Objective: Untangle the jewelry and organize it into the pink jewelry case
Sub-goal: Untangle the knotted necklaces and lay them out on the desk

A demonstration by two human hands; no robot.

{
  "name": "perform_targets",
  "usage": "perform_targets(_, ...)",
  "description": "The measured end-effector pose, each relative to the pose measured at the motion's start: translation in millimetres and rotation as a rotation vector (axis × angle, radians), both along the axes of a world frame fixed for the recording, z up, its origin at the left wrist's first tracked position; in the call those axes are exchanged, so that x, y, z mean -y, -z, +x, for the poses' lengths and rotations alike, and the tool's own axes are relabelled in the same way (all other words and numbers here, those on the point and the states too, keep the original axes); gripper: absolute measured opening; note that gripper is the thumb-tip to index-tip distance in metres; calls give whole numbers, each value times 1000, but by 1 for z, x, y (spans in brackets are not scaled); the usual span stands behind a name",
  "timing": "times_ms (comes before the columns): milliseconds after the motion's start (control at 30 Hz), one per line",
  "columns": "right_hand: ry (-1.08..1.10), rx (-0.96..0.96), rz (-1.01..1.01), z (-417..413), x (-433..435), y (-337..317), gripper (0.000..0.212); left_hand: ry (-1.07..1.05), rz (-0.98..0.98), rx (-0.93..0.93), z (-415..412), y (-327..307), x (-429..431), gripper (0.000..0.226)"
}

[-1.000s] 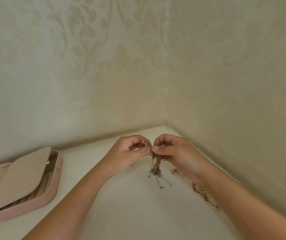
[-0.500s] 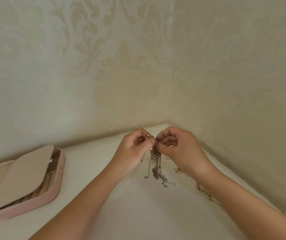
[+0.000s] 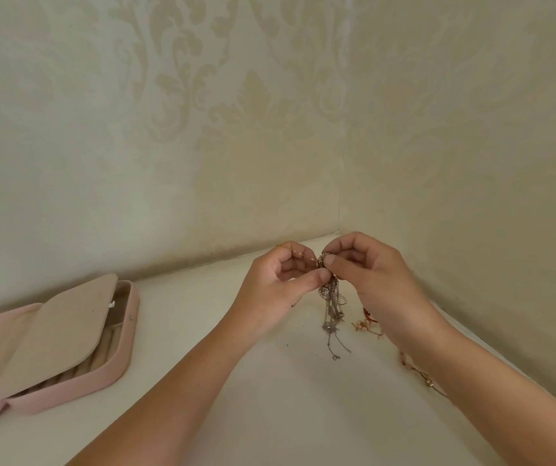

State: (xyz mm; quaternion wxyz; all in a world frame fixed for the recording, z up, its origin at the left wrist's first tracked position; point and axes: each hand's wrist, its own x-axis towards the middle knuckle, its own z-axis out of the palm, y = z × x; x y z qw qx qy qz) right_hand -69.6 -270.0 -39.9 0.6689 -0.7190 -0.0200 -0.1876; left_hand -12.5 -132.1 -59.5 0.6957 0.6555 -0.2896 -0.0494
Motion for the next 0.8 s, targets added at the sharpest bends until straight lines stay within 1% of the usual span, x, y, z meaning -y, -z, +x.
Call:
perform_targets(100, 15, 51, -61, 1, 3, 0, 16, -14, -37, -43, -1, -2, -2, 12)
perform_targets(233, 87, 78, -198, -3, 0, 1, 15, -22, -13, -76, -3, -2, -3, 9)
perform_targets(367, 87, 75, -185, -6, -3, 1, 15, -48, 13, -74, -1, -3, -4, 1)
perform_targets(433, 131, 69, -227, -6, -2, 1, 15, -29, 28, -92, 1, -2, -5, 5)
perform_targets(533, 187, 89, -312, -8, 0, 0, 15, 68, 49, -100, -1, -1, -3, 14)
perform_targets(667, 204, 117, -425, -10, -2, -1, 13, 128, 41, -114, -2, 0, -2, 9)
perform_targets(767, 209, 94, -486, -9, -4, -1, 12, 139, 21, -142, 0, 1, -1, 4)
perform_targets(800, 206, 77, -489, -9, -4, 0, 12, 142, 2, -153, 0, 1, -1, 6)
